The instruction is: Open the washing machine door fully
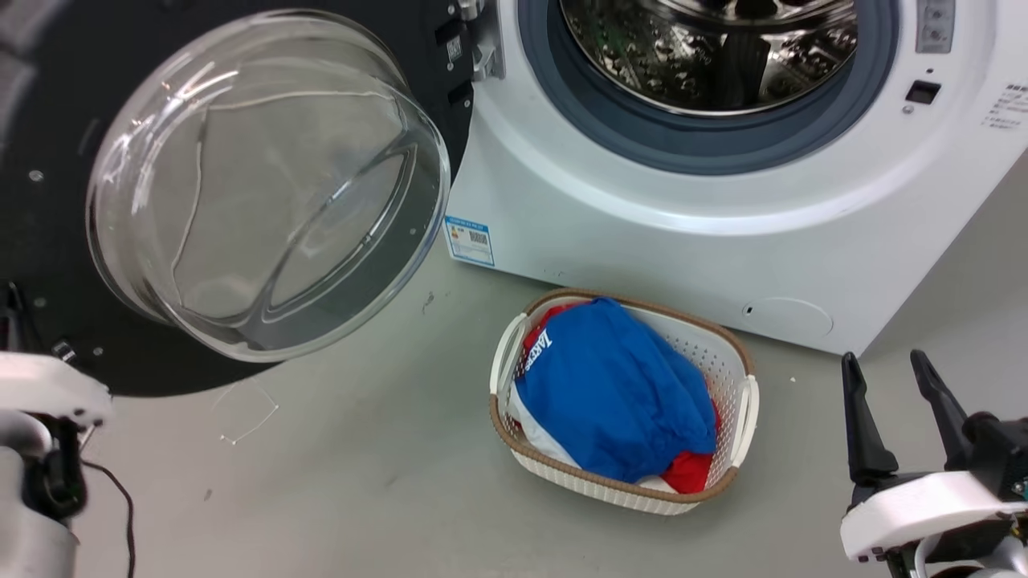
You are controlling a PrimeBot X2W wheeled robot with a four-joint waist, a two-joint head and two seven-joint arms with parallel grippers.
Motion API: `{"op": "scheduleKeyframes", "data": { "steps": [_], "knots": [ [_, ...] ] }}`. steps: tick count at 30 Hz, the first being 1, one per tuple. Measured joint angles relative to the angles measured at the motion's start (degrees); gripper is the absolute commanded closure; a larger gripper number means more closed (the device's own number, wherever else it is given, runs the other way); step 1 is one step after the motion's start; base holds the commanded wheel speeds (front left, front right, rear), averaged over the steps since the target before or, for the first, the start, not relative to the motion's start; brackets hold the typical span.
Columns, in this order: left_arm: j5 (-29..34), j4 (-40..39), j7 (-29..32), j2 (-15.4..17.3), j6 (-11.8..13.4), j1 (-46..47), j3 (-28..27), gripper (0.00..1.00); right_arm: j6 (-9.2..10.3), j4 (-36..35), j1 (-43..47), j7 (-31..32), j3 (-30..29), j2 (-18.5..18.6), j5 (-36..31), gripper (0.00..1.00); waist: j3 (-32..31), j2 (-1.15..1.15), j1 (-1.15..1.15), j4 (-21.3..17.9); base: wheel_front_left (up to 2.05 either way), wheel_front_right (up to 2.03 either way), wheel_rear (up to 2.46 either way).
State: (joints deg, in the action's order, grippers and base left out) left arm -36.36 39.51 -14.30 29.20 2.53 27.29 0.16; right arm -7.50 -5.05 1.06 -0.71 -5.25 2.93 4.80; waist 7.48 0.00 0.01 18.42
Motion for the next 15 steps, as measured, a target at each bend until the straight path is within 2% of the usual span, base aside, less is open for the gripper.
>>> {"op": "scheduleKeyframes", "data": {
  "steps": [8,9,10,11,15],
  "knots": [
    [2.69,-9.29,-0.59,-3.76,1.41,-10.79,0.85,1.00,0.00,1.52,2.87,-1.03,0.24,0.00,1.47,0.00,-4.20,0.00,0.00,-0.52,0.00,0.00,0.00],
    [4.42,-14.25,-0.60,-5.71,2.20,-15.54,2.49,1.00,0.00,1.70,3.74,-1.11,0.38,0.00,1.91,0.00,-5.64,0.00,-0.01,-0.84,0.00,0.00,0.00],
    [4.71,-15.96,-0.62,-6.50,2.57,-16.83,3.19,1.00,0.00,1.91,3.97,-1.13,0.42,-0.01,2.09,0.00,-6.10,0.00,-0.01,-0.96,0.00,0.00,0.00],
    [6.30,-21.75,-0.60,-9.23,3.54,-21.63,6.33,1.00,0.00,1.89,5.01,-1.27,0.62,-0.01,2.67,0.00,-7.38,0.00,-0.01,-1.76,0.00,0.00,0.00],
    [6.70,-26.32,-0.13,-11.90,3.76,-24.37,9.22,1.00,0.00,1.87,5.06,-1.30,1.11,-0.01,2.70,0.00,-7.66,0.00,-0.01,-3.25,0.00,0.00,0.00]
  ]
}}
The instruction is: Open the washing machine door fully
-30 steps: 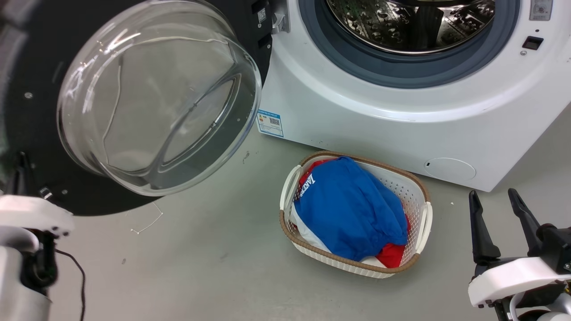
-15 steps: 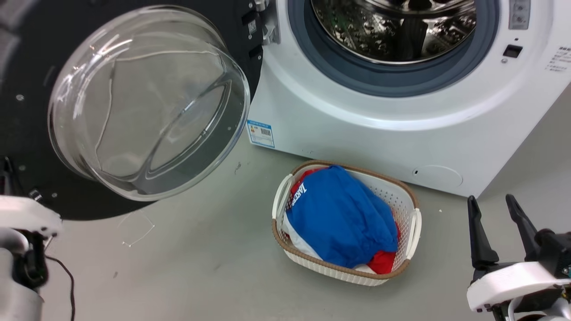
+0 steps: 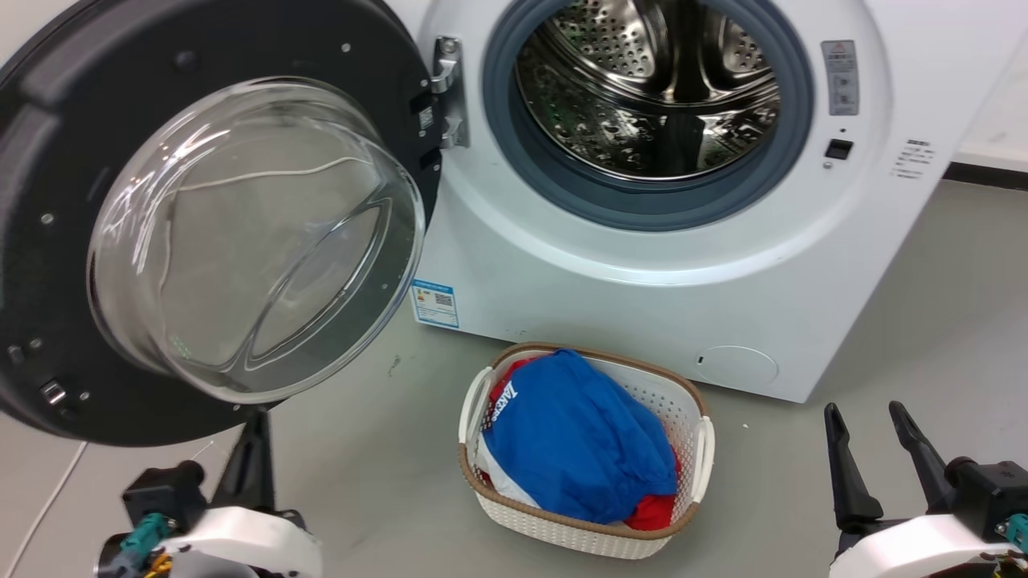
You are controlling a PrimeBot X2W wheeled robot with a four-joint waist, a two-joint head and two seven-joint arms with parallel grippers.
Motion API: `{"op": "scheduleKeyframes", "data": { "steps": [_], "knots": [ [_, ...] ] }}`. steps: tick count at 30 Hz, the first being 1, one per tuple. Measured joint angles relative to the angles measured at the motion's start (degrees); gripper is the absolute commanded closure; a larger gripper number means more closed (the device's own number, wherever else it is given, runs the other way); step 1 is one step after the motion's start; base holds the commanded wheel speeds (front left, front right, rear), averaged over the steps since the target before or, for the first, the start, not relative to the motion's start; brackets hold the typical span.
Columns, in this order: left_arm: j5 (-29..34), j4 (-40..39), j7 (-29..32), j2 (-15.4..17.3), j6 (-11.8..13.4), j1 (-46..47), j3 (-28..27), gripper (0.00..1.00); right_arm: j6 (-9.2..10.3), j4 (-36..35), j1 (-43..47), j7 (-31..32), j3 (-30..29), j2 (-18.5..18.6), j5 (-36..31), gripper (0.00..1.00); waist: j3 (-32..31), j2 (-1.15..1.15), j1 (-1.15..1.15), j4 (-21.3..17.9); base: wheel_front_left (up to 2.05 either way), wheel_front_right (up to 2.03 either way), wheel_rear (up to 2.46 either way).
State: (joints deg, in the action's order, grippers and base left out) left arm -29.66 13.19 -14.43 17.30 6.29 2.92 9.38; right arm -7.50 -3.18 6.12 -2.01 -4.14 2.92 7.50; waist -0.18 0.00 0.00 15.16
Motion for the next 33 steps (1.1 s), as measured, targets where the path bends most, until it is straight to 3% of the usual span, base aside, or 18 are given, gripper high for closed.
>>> {"op": "scheduleKeyframes", "data": {
  "steps": [4,5,6,7,8,9,10,22,33],
  "knots": [
    [1.37,-2.50,0.21,-0.97,-0.25,-0.74,2.81,0.99,0.00,0.10,0.01,-0.04,0.65,0.01,0.01,0.00,-0.04,0.00,0.00,-1.91,0.00,0.00,0.00],
    [1.78,-2.75,0.22,-1.26,-0.26,-0.74,3.37,0.73,0.00,0.19,0.01,-0.04,0.68,-0.01,0.00,0.00,-0.03,0.00,0.00,-2.46,0.00,0.00,0.00],
    [1.97,-2.77,0.48,-1.38,-0.31,-0.75,3.86,0.73,0.00,0.29,0.01,-0.03,0.78,0.00,-0.05,0.00,-0.03,0.00,0.00,-3.07,0.00,0.00,0.00],
    [2.24,-2.82,0.60,-1.44,-0.31,-0.76,4.31,0.63,0.00,0.31,0.02,-0.03,0.80,0.00,-0.09,0.00,-0.03,0.00,0.00,-3.70,0.00,0.00,0.00],
    [2.56,-2.83,0.79,-1.40,-0.25,-0.76,4.68,0.44,0.00,0.32,0.01,-0.01,0.90,0.01,-0.14,0.00,-0.05,0.00,0.00,-4.37,0.00,0.00,0.00],
    [2.70,-2.80,1.05,-1.38,-0.25,-0.75,5.02,0.11,0.00,0.31,0.02,-0.01,0.96,0.00,-0.33,0.00,-0.06,0.00,0.00,-5.09,0.00,0.00,0.00],
    [2.75,-2.80,1.15,-1.41,-0.32,-0.71,5.24,0.00,0.00,0.29,0.02,0.00,1.05,0.00,-0.49,0.00,-0.08,0.00,0.00,-5.79,0.00,0.00,0.00],
    [5.00,-2.89,1.07,-1.00,0.80,0.12,6.67,0.00,0.00,1.20,0.00,0.54,2.92,0.01,-1.27,0.00,-0.68,0.00,0.00,-13.38,0.00,0.00,0.00],
    [4.19,-2.61,1.15,-1.04,0.77,0.23,6.86,0.00,0.00,1.47,-0.18,0.52,4.05,0.01,-1.74,0.00,-1.26,0.00,0.00,-16.10,0.00,0.00,0.00]
  ]
}}
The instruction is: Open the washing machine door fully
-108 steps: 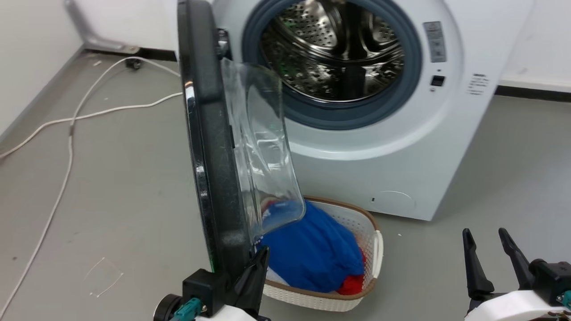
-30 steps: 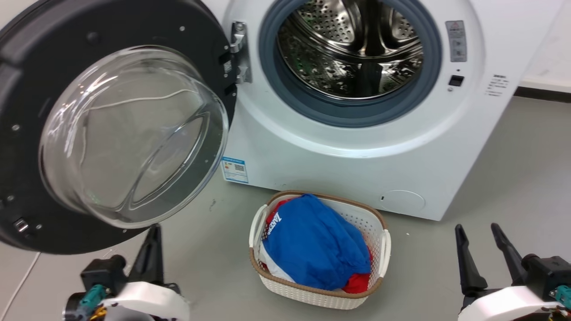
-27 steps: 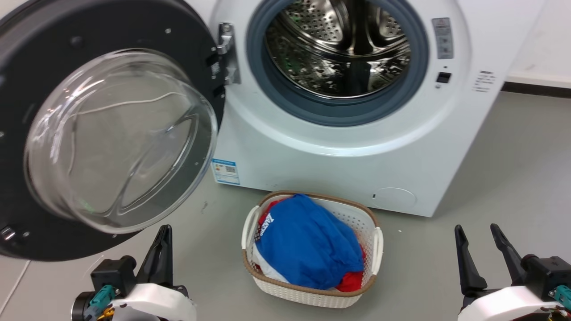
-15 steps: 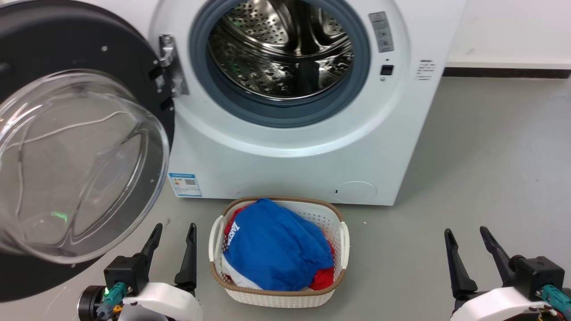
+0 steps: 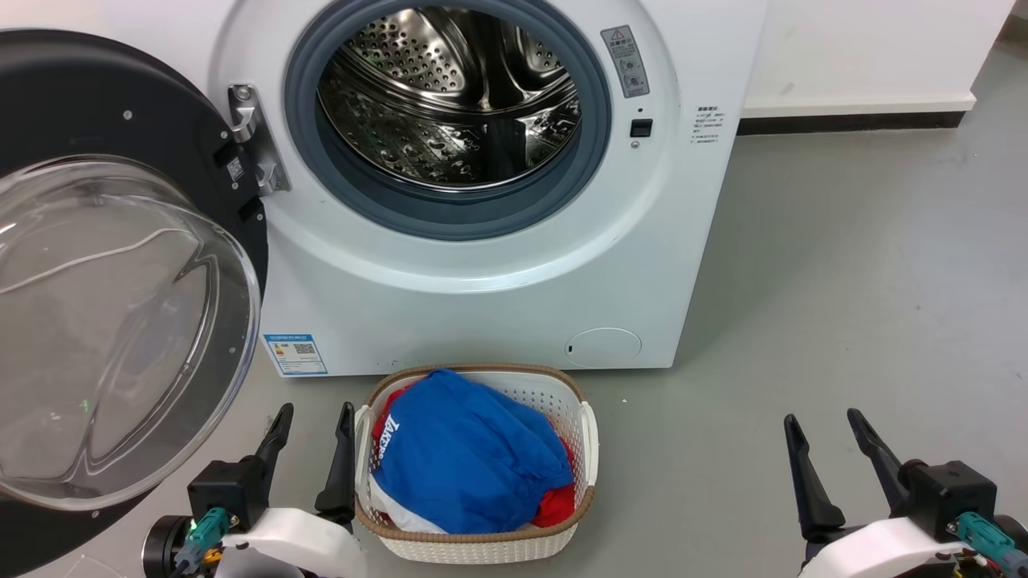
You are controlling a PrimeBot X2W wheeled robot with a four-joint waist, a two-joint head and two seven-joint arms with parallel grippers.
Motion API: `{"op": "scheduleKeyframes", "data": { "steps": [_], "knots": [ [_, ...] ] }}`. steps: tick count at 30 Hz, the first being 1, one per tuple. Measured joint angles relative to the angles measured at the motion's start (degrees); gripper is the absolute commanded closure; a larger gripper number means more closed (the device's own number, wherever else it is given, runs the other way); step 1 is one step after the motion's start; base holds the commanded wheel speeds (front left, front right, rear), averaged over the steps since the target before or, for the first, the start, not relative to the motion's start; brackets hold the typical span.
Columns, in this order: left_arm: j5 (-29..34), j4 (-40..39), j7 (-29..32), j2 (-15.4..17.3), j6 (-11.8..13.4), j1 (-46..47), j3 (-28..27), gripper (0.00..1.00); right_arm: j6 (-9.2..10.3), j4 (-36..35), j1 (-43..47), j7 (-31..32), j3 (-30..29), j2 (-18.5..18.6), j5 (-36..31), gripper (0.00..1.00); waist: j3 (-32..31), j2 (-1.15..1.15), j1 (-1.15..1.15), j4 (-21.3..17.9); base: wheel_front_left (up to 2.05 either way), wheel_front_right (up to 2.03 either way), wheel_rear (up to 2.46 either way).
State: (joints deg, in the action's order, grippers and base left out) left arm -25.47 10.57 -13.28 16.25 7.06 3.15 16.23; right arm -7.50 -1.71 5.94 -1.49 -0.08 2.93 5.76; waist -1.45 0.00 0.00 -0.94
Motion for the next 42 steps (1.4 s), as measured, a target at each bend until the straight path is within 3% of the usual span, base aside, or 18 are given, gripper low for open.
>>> {"op": "scheduleKeyframes", "data": {
  "steps": [23,24,28,42],
  "knots": [
    [-1.09,0.66,0.42,0.16,0.74,-0.15,0.26,0.00,0.00,1.30,-0.14,-1.26,0.16,0.00,0.35,0.00,-0.28,0.00,0.00,-0.91,0.00,0.00,0.00],
    [-1.18,0.74,0.43,0.11,0.74,-0.25,0.25,1.00,0.00,1.42,-0.09,-1.26,0.15,-0.01,0.42,1.00,-0.29,0.00,0.00,-0.88,0.00,0.00,0.00],
    [-1.74,2.40,0.71,-0.93,0.54,-1.77,0.44,1.00,0.00,3.24,1.04,-1.16,0.30,-0.01,0.93,1.00,-0.27,0.00,0.00,-0.87,0.00,0.00,0.00],
    [-13.56,2.81,4.20,-3.04,-2.05,-1.68,-3.64,1.00,0.00,5.56,-0.36,-0.46,0.25,0.49,17.60,1.00,-0.06,0.00,0.00,-0.66,0.00,0.00,0.00]
  ]
}}
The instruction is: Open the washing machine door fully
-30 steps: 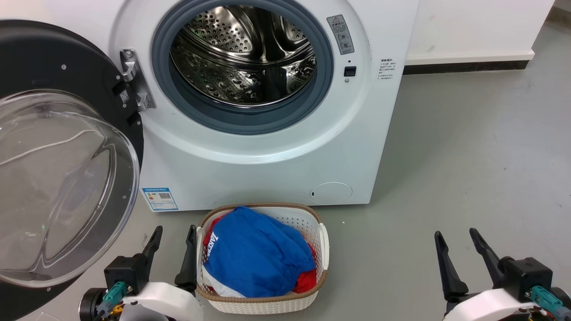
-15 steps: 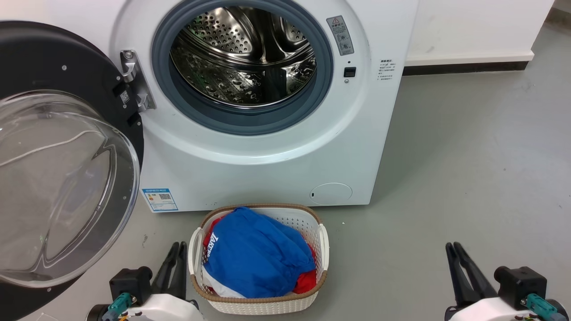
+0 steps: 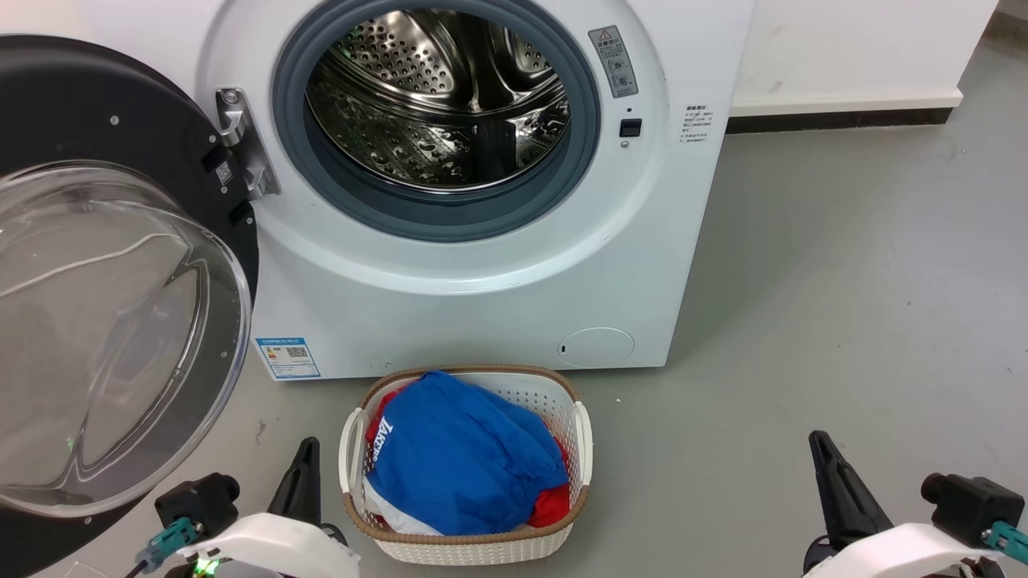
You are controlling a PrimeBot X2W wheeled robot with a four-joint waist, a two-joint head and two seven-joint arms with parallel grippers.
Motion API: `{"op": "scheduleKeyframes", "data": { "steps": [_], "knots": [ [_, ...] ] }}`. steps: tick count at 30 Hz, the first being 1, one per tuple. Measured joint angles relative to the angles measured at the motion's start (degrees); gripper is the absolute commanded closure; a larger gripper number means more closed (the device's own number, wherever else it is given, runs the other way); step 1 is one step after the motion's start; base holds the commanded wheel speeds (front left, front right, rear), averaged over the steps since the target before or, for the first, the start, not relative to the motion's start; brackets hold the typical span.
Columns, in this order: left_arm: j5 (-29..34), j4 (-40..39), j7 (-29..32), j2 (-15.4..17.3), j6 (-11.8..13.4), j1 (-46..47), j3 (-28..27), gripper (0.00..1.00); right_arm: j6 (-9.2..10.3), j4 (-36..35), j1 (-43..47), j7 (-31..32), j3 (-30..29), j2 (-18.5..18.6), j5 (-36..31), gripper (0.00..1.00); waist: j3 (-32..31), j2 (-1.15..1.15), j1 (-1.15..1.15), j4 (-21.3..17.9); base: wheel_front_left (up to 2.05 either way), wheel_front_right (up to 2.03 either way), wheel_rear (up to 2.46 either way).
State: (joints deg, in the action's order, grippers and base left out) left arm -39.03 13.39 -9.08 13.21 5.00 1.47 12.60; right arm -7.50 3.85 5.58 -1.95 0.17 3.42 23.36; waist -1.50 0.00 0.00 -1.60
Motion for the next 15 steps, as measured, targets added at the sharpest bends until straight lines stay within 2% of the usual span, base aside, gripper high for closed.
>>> {"op": "scheduleKeyframes", "data": {
  "steps": [15],
  "knots": [
    [-10.92,0.18,3.25,-2.21,-2.49,0.98,-3.94,1.00,0.01,2.00,-2.33,1.00,-0.34,0.51,14.85,1.00,0.23,0.00,0.00,0.22,0.00,0.00,0.00]
  ]
}}
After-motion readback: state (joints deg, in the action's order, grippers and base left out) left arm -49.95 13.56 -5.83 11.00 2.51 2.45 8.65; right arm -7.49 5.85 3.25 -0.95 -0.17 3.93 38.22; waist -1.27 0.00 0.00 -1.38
